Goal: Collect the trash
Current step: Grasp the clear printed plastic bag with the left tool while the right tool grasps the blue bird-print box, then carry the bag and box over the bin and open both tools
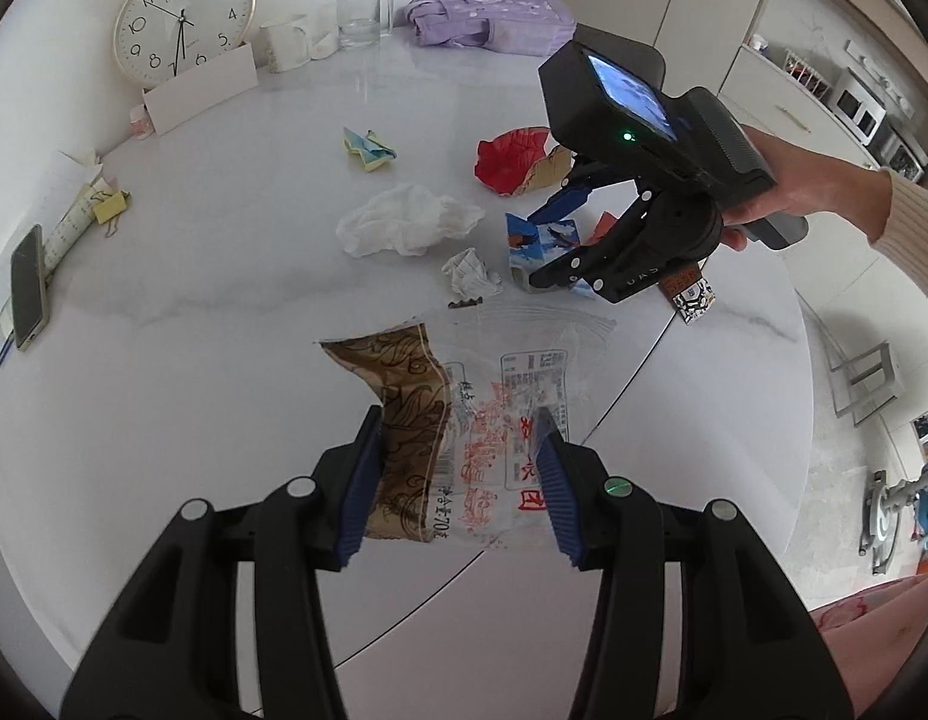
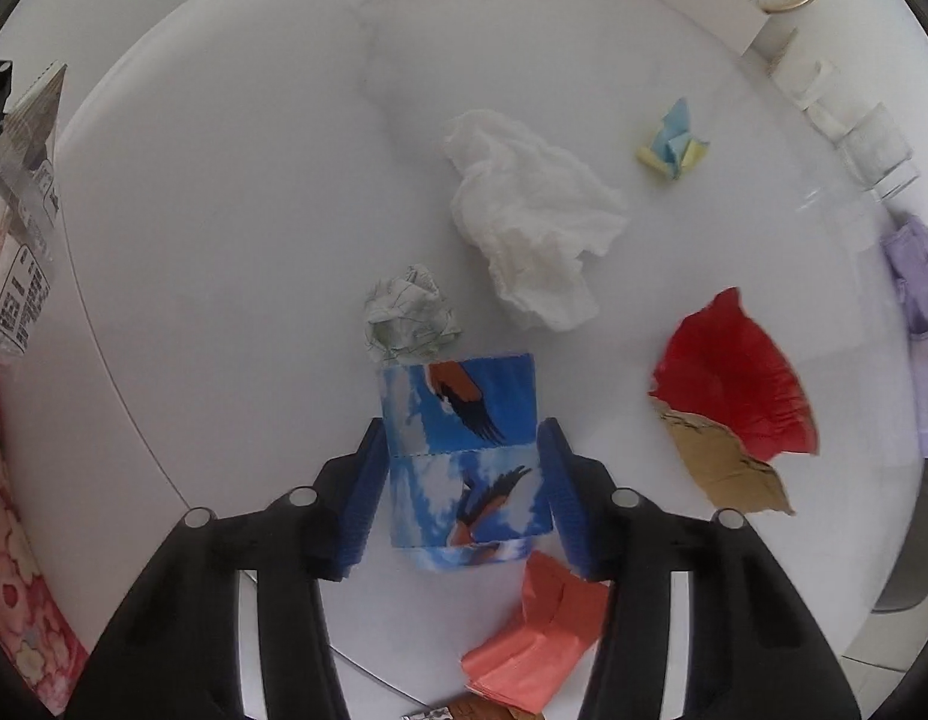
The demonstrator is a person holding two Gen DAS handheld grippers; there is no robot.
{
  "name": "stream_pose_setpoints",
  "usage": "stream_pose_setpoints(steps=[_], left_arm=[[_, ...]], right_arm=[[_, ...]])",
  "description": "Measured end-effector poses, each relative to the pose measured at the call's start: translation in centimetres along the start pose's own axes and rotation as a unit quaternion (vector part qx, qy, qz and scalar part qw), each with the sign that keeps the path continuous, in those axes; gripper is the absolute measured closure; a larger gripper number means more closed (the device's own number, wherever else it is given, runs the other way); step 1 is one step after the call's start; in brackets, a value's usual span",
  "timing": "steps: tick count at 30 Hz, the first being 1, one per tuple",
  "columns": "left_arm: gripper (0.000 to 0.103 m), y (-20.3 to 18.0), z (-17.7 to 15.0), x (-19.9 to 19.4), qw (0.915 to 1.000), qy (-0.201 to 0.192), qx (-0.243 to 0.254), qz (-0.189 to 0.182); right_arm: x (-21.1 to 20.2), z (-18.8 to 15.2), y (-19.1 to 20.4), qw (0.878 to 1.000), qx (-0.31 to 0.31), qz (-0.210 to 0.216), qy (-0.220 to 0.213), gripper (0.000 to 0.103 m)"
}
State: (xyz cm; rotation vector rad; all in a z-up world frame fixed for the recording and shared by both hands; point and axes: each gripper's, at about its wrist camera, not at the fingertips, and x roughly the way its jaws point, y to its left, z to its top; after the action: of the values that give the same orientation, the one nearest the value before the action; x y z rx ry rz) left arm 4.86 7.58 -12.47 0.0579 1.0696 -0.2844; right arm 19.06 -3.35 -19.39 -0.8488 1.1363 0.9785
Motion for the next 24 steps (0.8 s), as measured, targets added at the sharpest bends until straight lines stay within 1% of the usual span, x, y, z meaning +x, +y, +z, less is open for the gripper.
stream_pose_setpoints(steps=[2,5,8,10,12,14,15,17,18,20,21,23,24], left_arm=[[0.055,-0.1,0.0,-0.1,1.0,0.001,-0.005,0.005],[0.055,0.2,0.4,-0.2,0.9998,0.004,-0.017,0.01],[0.055,0.1,0.8,-1.0,0.9997,-0.001,-0.022,0.008],[0.055,-0.6,1.1,-1.5,0.9999,-0.008,-0.01,0.008],[0.055,-2.0,1.4,-2.1,0.9997,-0.019,0.015,0.006],[0.055,-3.1,1.6,-2.5,0.9992,-0.022,0.033,-0.002],[0.055,-4.1,1.6,-2.9,0.9986,-0.028,0.043,-0.015],[0.055,-5.6,1.4,-3.4,0.9971,-0.032,0.062,-0.032],[0.055,-6.7,1.2,-3.7,0.9954,-0.034,0.076,-0.047],[0.055,-8.7,1.0,-4.2,0.9917,-0.035,0.105,-0.065],[0.055,-10.0,0.6,-4.5,0.9882,-0.038,0.126,-0.078],[0.055,-12.2,0.0,-5.1,0.9806,-0.04,0.162,-0.102],[0.055,-13.1,-0.4,-5.3,0.9772,-0.04,0.176,-0.112]], right_arm=[[-0.3,0.0,-0.1,1.0,0.004,0.004,-0.009,0.053],[-1.8,-0.4,0.0,0.999,0.033,0.021,-0.037,0.053],[-3.6,-1.1,0.3,0.996,0.062,0.021,-0.061,0.053],[-5.6,-2.1,0.6,0.991,0.102,0.025,-0.088,0.053],[-7.7,-3.7,1.1,0.982,0.147,0.026,-0.117,0.053],[-9.9,-5.8,2.2,0.97,0.196,0.022,-0.14,0.053],[-10.7,-6.5,2.9,0.966,0.212,0.018,-0.147,0.053],[-12.6,-8.8,4.4,0.954,0.253,0.004,-0.159,0.053],[-13.6,-10.3,5.4,0.946,0.279,-0.005,-0.165,0.053],[-15.0,-13.0,7.0,0.929,0.327,-0.018,-0.17,0.053],[-15.5,-14.9,8.2,0.916,0.362,-0.029,-0.17,0.053],[-16.3,-17.7,10.1,0.894,0.411,-0.04,-0.176,0.053],[-16.7,-19.6,11.7,0.878,0.441,-0.05,-0.178,0.053]])
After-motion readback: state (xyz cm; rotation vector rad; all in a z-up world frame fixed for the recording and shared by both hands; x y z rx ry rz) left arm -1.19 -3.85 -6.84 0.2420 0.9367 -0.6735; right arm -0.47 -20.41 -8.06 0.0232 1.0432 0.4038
